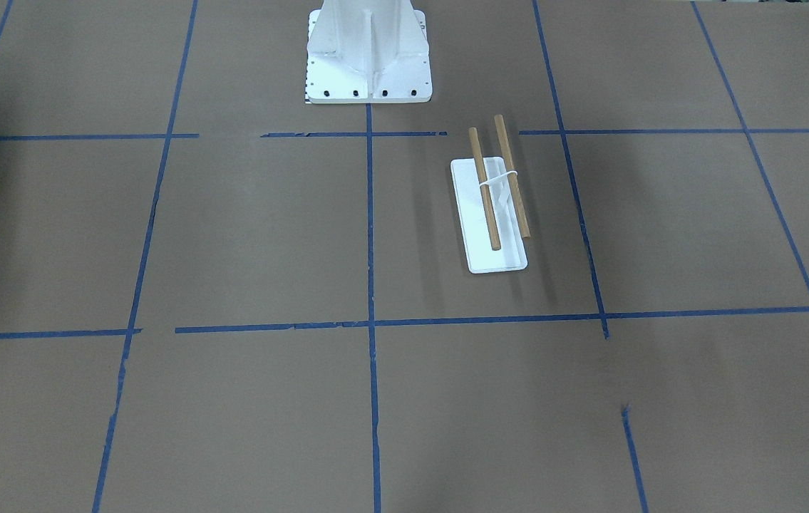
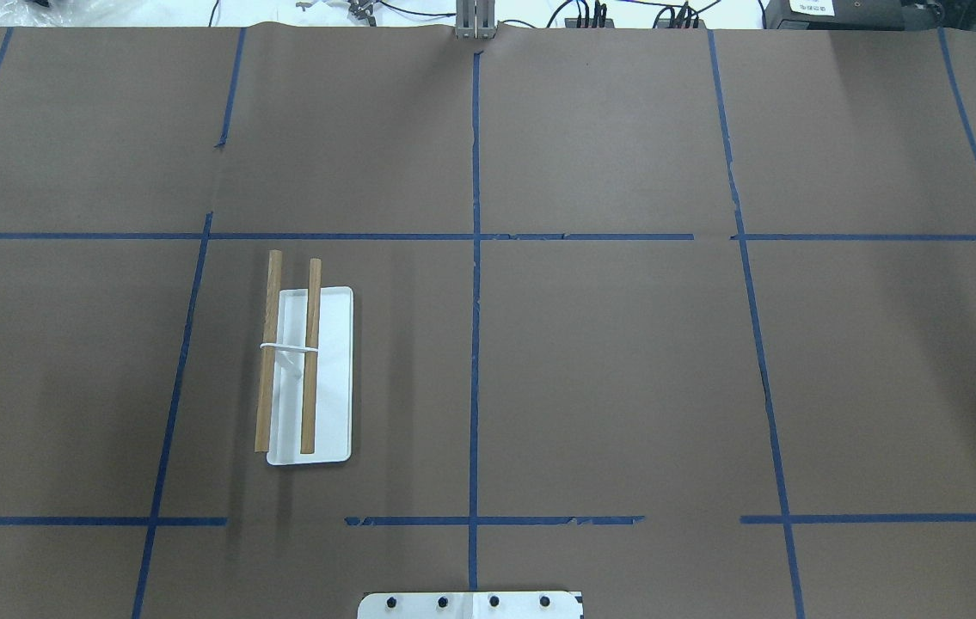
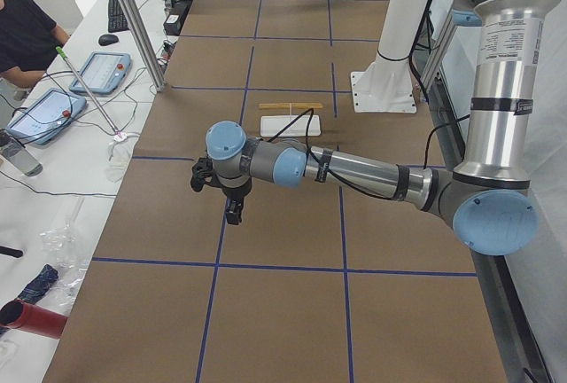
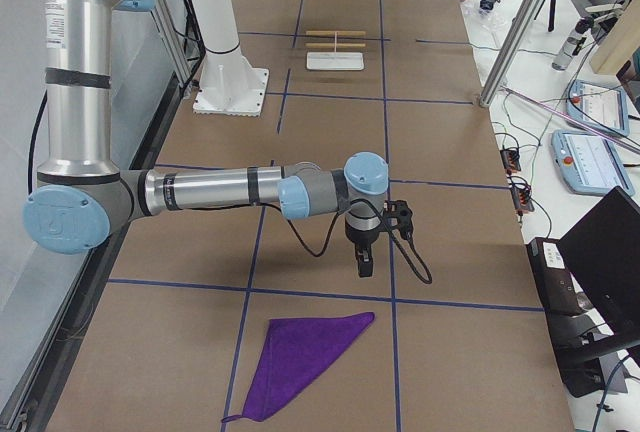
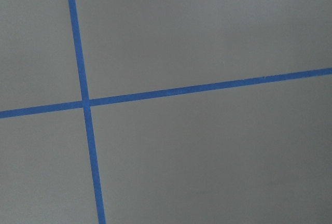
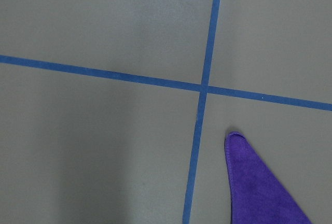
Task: Hang towel on rack
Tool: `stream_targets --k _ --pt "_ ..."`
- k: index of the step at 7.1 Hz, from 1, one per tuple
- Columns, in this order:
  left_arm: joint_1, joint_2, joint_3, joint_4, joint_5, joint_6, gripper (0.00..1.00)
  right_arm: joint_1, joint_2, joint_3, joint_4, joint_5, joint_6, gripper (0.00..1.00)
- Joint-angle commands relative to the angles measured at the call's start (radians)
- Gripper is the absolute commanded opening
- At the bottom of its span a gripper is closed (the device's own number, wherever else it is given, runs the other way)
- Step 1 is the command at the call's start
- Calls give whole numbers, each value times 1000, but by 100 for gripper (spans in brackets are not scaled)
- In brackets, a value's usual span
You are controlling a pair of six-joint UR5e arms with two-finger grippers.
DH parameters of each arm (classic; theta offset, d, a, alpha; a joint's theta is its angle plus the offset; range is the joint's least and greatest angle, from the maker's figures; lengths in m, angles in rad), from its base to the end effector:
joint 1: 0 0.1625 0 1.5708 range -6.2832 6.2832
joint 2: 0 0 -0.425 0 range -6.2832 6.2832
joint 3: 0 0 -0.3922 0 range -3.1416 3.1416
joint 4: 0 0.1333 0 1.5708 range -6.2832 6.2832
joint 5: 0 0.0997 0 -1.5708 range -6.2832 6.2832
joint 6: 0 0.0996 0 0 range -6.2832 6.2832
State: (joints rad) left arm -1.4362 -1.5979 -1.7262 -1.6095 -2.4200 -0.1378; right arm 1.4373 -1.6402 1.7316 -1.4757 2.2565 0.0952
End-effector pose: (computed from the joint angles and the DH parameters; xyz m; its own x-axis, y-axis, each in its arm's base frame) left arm 0.0103 -0.5122 0.5585 0.6445 0.1167 -0.7557 -0.0428 0.9922 0.1167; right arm 0.0066 -0.4785 0.6079 0.7605 -0.1258 0.6370 0.0588 0.9904 0.1254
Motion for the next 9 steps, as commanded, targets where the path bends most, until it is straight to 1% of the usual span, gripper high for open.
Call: stream_targets --k 1,2,4,6,8,9 --pt "-71 3 -4 16 15 59 100 0 0 -4 0 8 1 100" --pt "-73 0 -10 29 16 61 100 0 2 -6 1 8 1 100" --pt "-73 3 6 17 24 52 100 0 -1 -12 1 12 0 100" --pt "-67 4 2 16 25 53 100 0 -3 -7 2 15 0 100" --pt "-66 1 4 -18 18 56 100 -2 3 0 2 15 5 100" --pt "-66 3 -9 -36 16 52 100 -3 -4 -12 2 14 0 100"
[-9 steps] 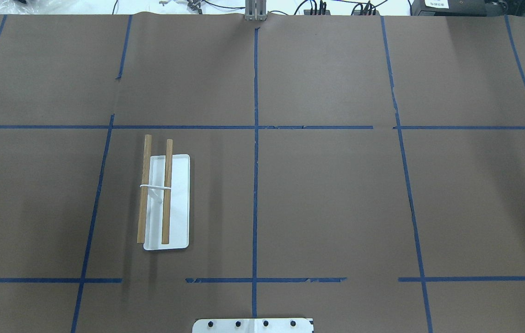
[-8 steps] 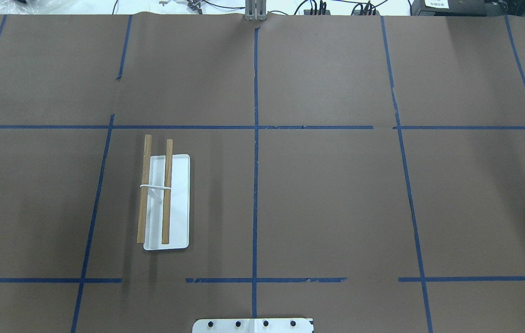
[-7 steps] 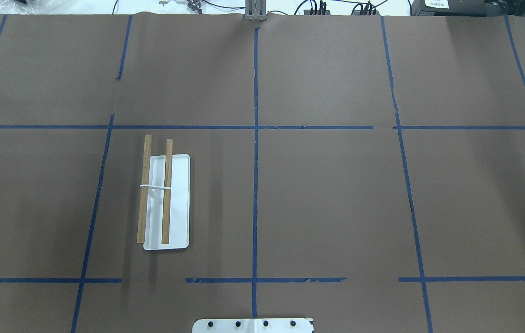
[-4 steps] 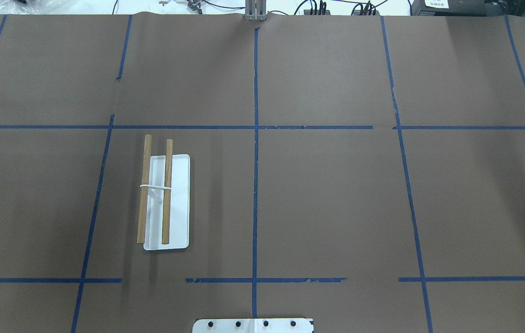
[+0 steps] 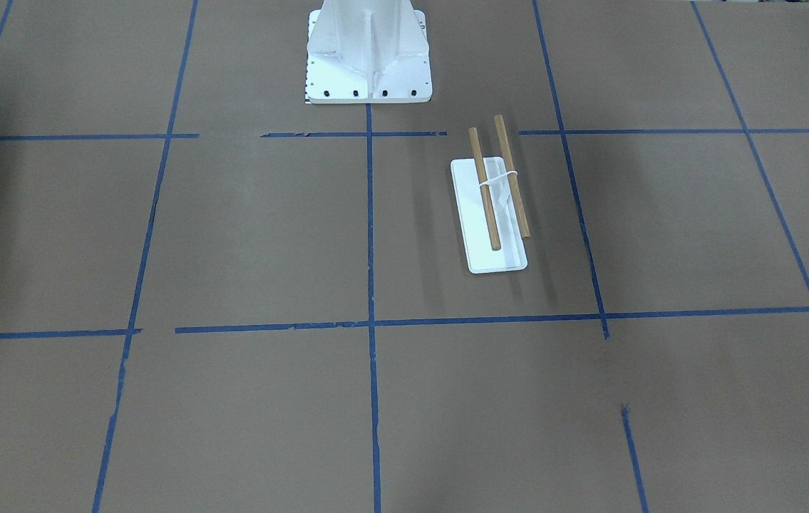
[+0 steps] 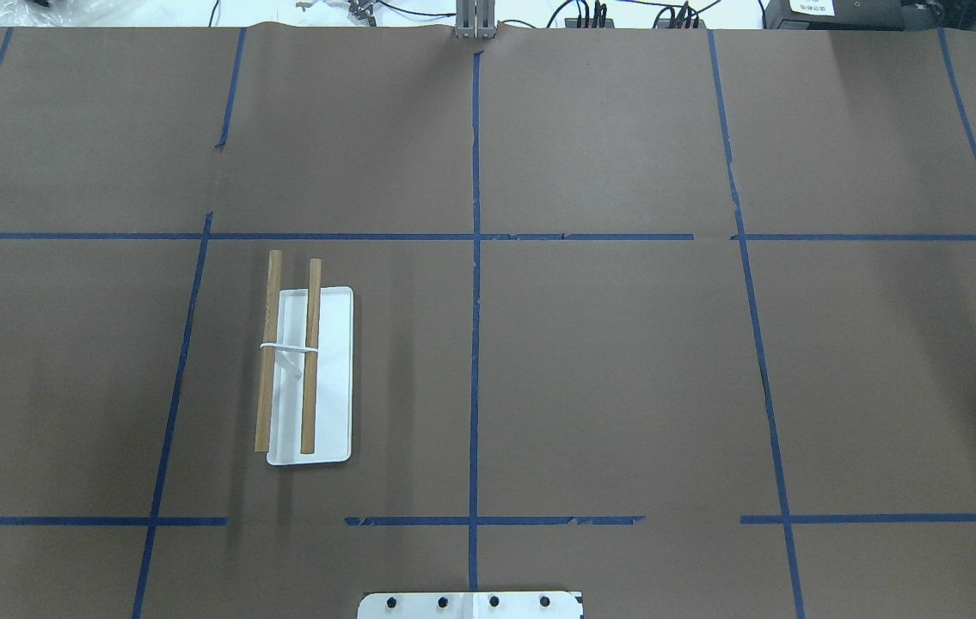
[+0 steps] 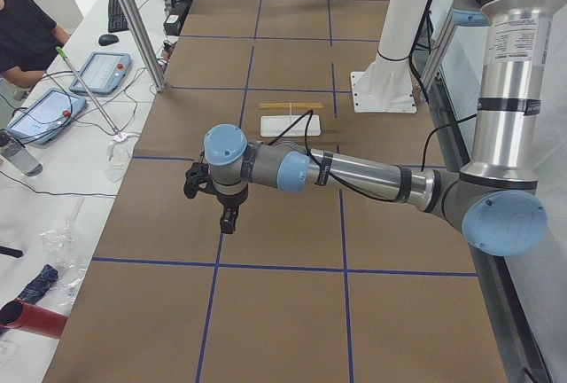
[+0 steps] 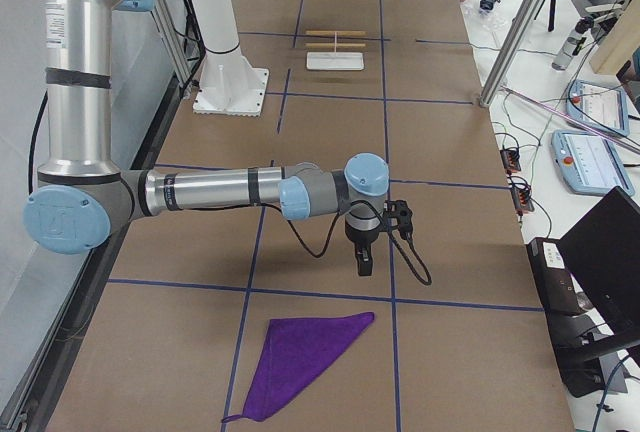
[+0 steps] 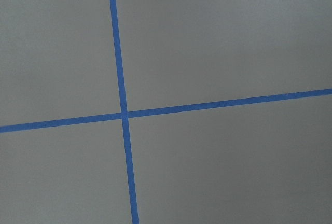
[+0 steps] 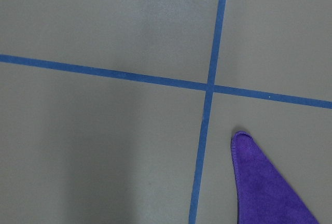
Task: Hang towel on rack
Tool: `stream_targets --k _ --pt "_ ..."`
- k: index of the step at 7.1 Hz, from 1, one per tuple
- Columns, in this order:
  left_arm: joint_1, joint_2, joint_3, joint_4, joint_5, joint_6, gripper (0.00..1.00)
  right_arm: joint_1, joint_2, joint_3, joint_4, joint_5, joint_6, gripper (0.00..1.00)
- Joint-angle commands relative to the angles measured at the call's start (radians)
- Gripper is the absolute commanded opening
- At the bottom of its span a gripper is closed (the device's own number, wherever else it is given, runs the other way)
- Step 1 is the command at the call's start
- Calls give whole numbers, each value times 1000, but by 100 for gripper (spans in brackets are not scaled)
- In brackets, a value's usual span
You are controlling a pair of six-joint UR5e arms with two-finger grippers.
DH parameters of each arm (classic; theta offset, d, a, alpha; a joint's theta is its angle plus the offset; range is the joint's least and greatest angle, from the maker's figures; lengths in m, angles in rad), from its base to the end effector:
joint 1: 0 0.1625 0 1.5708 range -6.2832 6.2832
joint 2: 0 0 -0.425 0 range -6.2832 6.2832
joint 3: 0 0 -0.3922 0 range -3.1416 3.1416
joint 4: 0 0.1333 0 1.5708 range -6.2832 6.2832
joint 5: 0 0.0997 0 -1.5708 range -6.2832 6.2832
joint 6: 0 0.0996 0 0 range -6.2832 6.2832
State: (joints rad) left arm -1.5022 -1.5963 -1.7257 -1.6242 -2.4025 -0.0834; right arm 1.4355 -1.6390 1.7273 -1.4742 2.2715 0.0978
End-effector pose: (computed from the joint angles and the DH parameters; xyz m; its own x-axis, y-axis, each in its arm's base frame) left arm -0.0246 -0.5121 0.5592 0.6636 0.1354 -0.7358 -0.0114 0.9852 0.1710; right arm 0.0046 -0.4787 0.6084 0.7508 -0.1244 0.6487 0.0596 0.9909 0.1211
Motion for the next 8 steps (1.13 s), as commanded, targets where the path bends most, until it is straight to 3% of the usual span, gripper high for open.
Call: stream_targets --k 1,3,4,6,8 --pt "0 1 -6 -23 -1 -2 100 -1 -40 -18 3 -1 -12 100" --pt "4 1 -8 -25 -1 1 100 -1 -158 -37 137 3 -85 98" --pt "4 1 -9 -25 -1 -1 100 -1 -194 -55 164 3 -142 92" --pt "4 -1 -11 -39 -1 -2 100 -3 -205 -141 163 5 -350 85" --pt "4 -1 -15 -39 -3 -2 100 -16 -217 -192 163 67 -386 81"
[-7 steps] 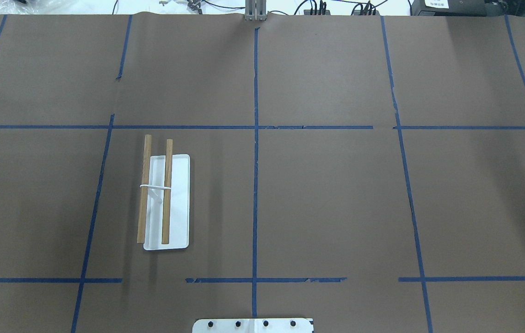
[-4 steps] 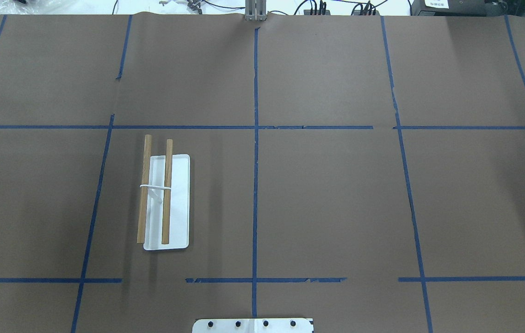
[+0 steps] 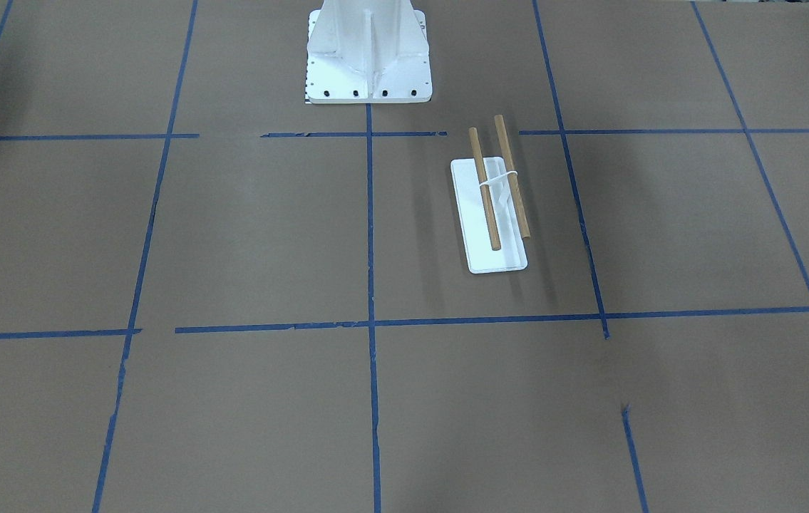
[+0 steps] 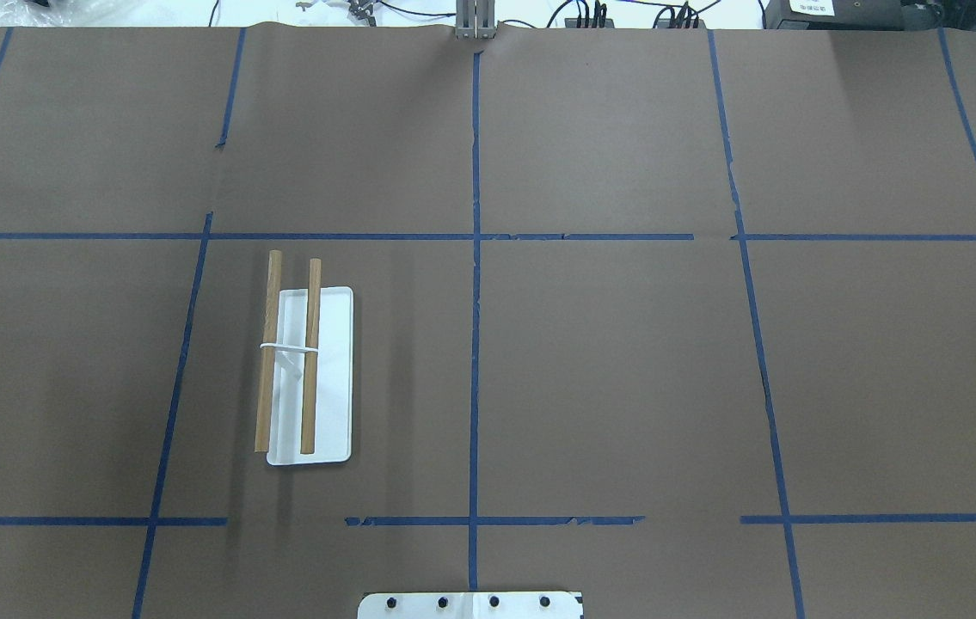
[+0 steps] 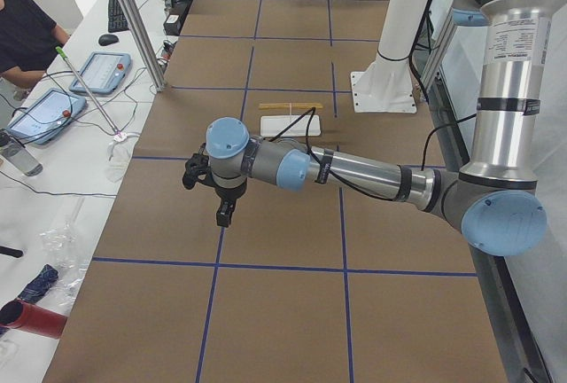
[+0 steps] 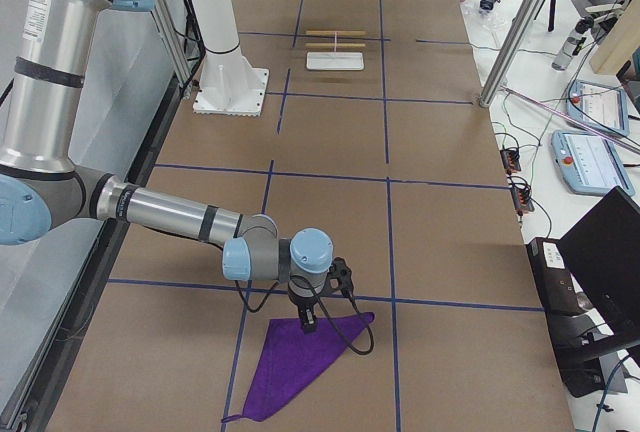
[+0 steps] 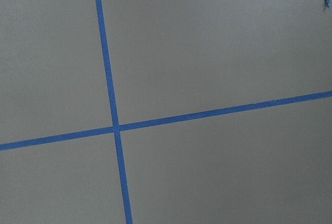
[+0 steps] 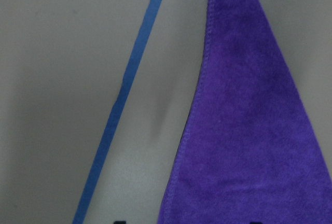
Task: Hang towel on rack
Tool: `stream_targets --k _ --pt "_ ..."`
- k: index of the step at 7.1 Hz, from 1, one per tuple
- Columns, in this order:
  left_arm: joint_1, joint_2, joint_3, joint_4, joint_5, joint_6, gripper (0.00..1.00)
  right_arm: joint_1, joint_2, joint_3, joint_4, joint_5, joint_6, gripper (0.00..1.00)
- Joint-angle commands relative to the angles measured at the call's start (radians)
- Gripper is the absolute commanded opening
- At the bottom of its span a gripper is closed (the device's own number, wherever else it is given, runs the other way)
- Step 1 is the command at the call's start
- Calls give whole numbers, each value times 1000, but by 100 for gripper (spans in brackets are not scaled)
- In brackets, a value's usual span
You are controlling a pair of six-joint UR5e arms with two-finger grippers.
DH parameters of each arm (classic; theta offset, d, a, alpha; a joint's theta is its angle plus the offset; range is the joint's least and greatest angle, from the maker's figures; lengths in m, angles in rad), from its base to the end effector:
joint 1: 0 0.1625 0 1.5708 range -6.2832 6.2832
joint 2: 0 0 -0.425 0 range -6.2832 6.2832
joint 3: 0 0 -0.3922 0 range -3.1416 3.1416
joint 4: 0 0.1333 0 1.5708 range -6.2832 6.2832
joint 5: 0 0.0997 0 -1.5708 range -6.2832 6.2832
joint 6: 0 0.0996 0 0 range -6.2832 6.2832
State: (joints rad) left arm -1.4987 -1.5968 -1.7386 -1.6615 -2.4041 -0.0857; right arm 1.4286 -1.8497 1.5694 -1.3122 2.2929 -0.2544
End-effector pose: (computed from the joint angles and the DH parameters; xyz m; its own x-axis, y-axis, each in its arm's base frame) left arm -0.0227 -0.5134 0.5481 0.6592 0.1728 -0.7318 -0.0128 0.9757 0.2188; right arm 0.0161 -0.3639 0.7565 0.6852 -0.3383 0.6450 0.3246 0.9346 0.1453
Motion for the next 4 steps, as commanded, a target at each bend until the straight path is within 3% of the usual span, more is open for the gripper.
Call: stream_targets --k 1,4 --pt "0 0 -10 -1 0 0 100 -34 -20 -43 1 51 -58 81" --pt "-2 1 -15 -1 -1 0 100 -53 -22 -95 2 54 -97 74"
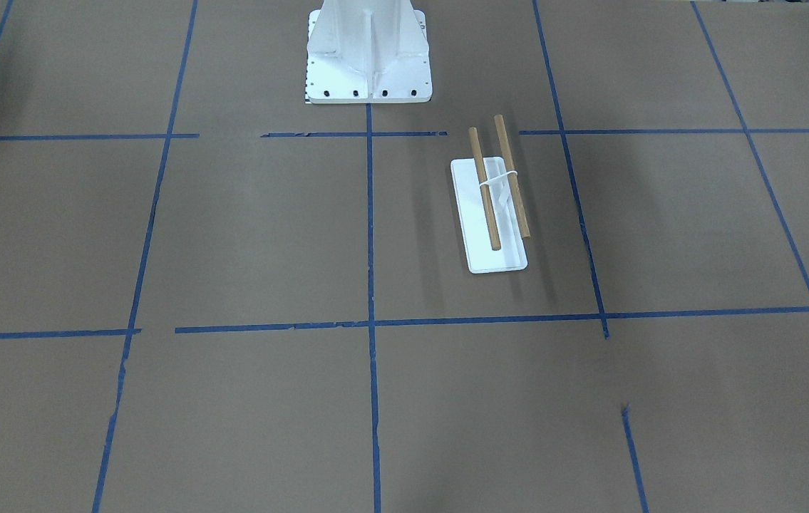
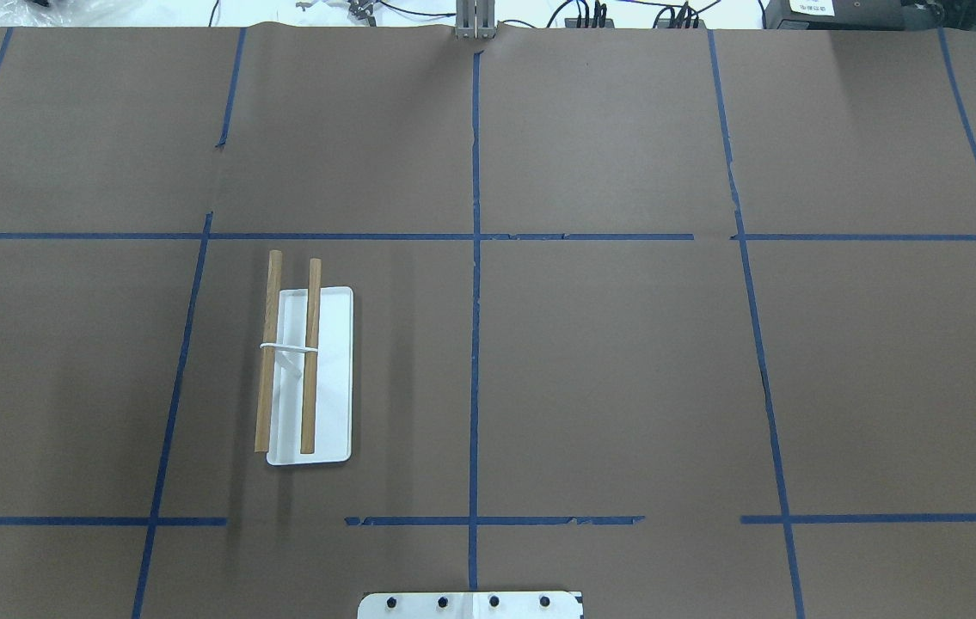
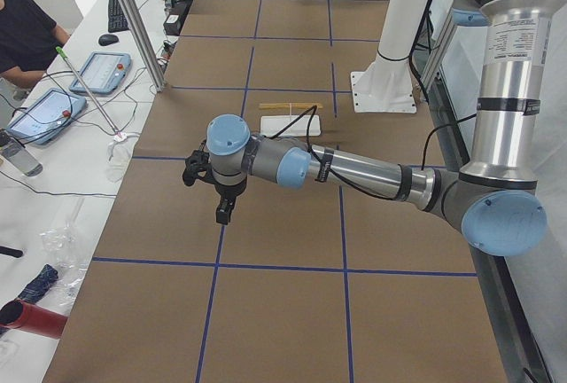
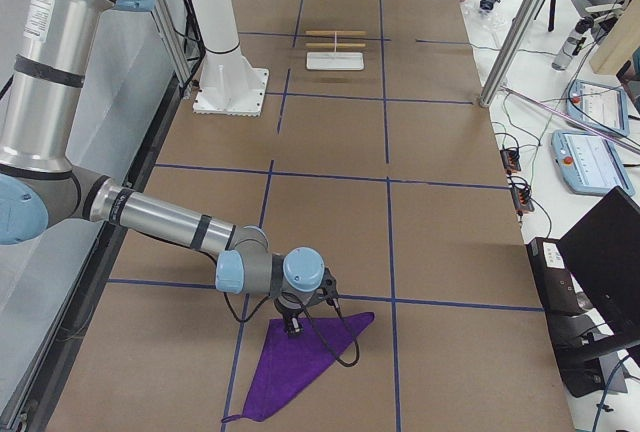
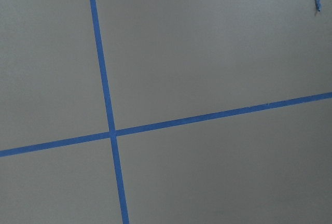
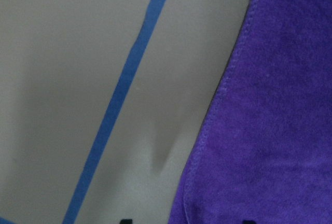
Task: Hang towel on rack
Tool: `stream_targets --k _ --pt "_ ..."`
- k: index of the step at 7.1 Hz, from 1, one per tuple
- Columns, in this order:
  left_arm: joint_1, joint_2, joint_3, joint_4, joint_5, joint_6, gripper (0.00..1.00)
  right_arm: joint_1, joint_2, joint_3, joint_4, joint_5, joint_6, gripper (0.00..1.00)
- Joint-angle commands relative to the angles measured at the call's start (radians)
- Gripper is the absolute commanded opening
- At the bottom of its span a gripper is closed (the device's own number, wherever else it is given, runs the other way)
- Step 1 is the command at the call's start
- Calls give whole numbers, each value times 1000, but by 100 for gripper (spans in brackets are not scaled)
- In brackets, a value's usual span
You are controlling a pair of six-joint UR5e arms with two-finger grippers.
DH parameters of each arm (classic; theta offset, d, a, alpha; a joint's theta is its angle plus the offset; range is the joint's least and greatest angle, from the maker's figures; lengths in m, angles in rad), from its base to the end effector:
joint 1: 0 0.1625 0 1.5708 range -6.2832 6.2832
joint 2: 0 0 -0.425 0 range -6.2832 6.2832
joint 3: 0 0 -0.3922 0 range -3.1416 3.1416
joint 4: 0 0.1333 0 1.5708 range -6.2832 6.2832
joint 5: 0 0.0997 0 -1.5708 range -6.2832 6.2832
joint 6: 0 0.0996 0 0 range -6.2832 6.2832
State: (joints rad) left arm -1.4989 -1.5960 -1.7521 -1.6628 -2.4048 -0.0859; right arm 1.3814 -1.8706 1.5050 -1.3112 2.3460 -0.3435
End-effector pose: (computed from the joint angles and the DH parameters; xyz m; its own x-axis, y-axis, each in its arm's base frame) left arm -0.0228 -0.5125 0.5416 0.6580 0.1828 -0.7305 -0.0123 0.9726 0.2323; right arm -0.0001 -0.3384 0.7900 0.6106 -0.3871 0.6909 0.4172 0.8988 0.1348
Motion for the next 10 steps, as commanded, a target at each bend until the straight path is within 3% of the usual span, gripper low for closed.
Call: stream_targets --k 1,6,9,10 --pt "0 1 -1 1 0 0 100 -7 1 -37 1 -1 -15 73" --pt "-1 2 -1 1 0 0 100 -39 11 -55 1 -1 -15 61" --pt "-1 2 -3 1 0 0 100 -38 13 -66 4 4 -20 0" --pt "-1 2 -3 0 0 0 100 -38 14 -66 3 4 -20 0"
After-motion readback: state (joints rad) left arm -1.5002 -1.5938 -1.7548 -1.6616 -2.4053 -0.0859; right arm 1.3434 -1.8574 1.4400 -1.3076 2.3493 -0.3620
